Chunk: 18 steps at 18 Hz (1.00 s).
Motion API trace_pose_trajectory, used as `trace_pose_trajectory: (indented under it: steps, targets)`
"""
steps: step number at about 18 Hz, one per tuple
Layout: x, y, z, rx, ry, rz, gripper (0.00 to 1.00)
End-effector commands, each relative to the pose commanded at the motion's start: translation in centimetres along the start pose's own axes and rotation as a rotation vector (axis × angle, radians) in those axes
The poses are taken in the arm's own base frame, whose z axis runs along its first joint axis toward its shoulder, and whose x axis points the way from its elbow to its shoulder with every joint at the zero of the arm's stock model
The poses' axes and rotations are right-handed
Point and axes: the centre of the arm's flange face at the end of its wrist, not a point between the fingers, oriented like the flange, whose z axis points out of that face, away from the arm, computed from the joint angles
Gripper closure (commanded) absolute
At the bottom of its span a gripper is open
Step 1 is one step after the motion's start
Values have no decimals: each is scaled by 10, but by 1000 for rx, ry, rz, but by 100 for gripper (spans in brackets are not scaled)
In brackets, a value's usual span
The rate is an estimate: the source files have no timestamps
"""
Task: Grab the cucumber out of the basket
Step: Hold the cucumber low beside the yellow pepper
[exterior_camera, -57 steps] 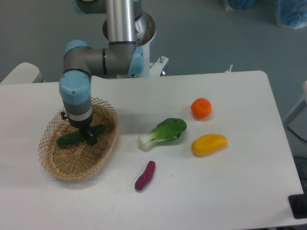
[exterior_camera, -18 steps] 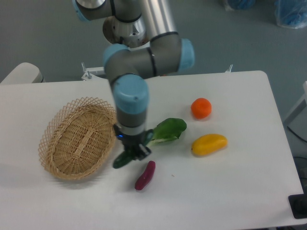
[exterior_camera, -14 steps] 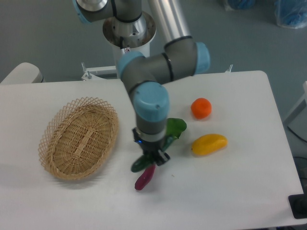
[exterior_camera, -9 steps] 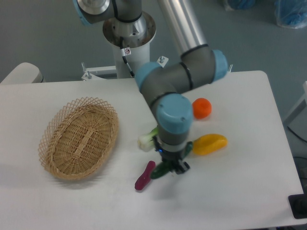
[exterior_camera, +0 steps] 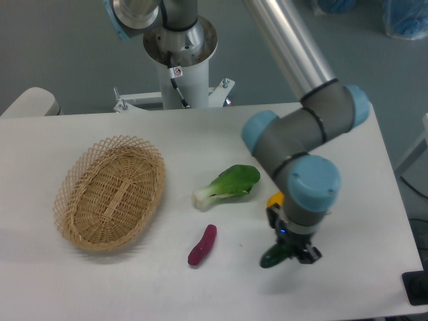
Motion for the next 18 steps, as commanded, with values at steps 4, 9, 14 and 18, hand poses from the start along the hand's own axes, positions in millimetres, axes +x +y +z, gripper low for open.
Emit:
trace_pose_trajectory:
  steps: [4,9,14,18]
  targets:
    - [-11,10,-4,2,26,3,57]
    - [-12,14,-1,20,36,-5,58]
    - [-13,14,0,16,36,4,64]
    - [-13,14,0,10,33,6,67]
